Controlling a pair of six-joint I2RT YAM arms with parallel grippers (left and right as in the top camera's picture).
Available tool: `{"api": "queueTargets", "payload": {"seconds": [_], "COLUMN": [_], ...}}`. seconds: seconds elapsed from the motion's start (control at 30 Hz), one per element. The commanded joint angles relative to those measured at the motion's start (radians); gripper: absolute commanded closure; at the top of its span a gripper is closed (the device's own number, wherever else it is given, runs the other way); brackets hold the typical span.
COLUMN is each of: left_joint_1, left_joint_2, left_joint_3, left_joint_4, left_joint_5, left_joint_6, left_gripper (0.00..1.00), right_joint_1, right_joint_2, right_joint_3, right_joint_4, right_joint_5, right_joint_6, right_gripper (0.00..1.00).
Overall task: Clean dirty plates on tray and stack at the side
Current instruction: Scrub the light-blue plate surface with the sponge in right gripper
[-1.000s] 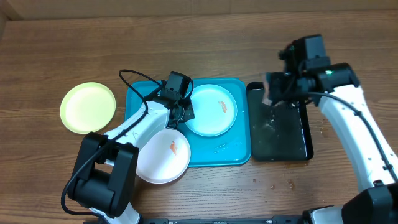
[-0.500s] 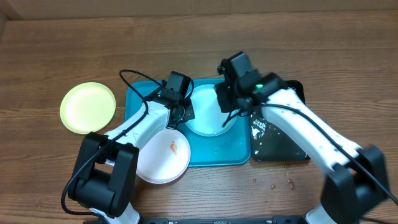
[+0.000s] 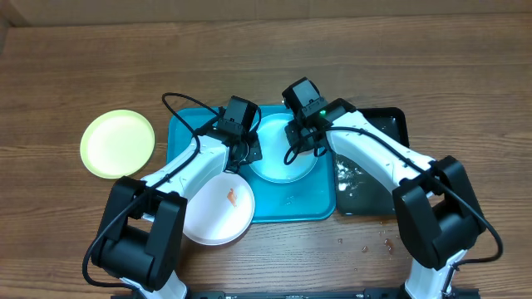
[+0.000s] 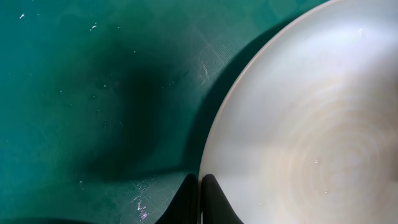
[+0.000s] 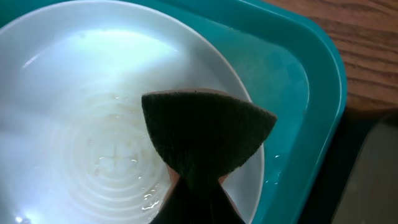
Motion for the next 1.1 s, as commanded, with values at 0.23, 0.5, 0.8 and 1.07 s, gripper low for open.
{"api": "queueTargets", "payload": {"seconds": [0.23, 0.5, 0.8, 1.07], "left_joint_1": [-0.008, -0.008, -0.008, -0.008], "left_joint_2": [0.026, 0.026, 0.026, 0.026], "left_joint_3": [-0.009, -0.009, -0.009, -0.009], "left_joint_4": [-0.007, -0.007, -0.003, 0.000], "left_joint_5": [0.008, 0.008, 0.008, 0.008], "left_joint_6": [0.013, 0.013, 0.013, 0.021], "left_gripper": [0.96, 0.96, 0.96, 0.96], "right_joint_1": [-0.002, -0.002, 0.000, -0.007], "right_joint_2": [0.061, 0.135, 0.147, 0.145], "right_joint_3": [0.020, 0.018, 0.004, 0.017], "right_joint_4": [0.036, 0.027, -0.028, 0.017], "right_joint_5": [0.040, 0.012, -0.397, -0.705], "right_joint_6": [-0.016, -0.012, -0.013, -0.067], "right_gripper": [0.96, 0.96, 0.96, 0.96]}}
